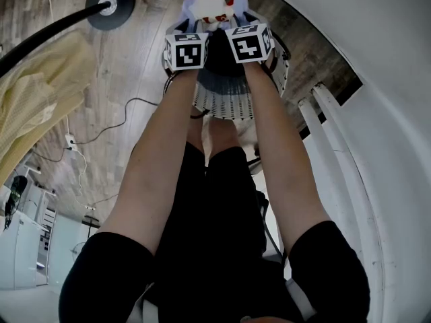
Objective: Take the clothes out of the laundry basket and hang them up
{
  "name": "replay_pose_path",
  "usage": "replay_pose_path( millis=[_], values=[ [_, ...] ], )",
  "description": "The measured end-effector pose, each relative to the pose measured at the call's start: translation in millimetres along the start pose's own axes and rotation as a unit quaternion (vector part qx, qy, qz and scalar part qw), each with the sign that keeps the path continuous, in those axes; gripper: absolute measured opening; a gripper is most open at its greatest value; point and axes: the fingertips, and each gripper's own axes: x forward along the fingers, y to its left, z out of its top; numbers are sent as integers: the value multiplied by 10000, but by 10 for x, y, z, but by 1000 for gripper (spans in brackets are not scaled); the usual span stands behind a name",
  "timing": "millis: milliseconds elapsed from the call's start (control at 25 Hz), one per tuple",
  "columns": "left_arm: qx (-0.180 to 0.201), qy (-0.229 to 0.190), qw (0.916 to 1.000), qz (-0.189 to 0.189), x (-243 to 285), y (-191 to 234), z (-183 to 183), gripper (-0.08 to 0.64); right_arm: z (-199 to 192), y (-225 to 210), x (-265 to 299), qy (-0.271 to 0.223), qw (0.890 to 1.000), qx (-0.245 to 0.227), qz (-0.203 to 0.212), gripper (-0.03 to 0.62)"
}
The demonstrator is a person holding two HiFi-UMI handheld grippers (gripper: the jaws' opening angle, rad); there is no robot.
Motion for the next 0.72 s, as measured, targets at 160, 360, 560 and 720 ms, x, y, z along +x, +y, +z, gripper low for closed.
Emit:
replay_pose_path(
  millis=[160, 360, 560, 720],
  values=[
    [-273, 47, 9995, -152, -72, -33, 30, 62, 65, 19, -79, -38, 9993, 350, 148, 68],
    [-280, -166, 9989, -345, -335, -104, 183, 57, 118, -34, -331, -100, 9978, 642, 88, 61],
    [-132, -603, 9956, -702, -894, -264, 407, 55, 344, 110, -904, -602, 9938, 915, 204, 61],
    [-97, -1091, 9900, -889, -1548, -326, 704, 55, 602, 255, -1599, -1163, 9884, 971, 141, 63]
  ],
)
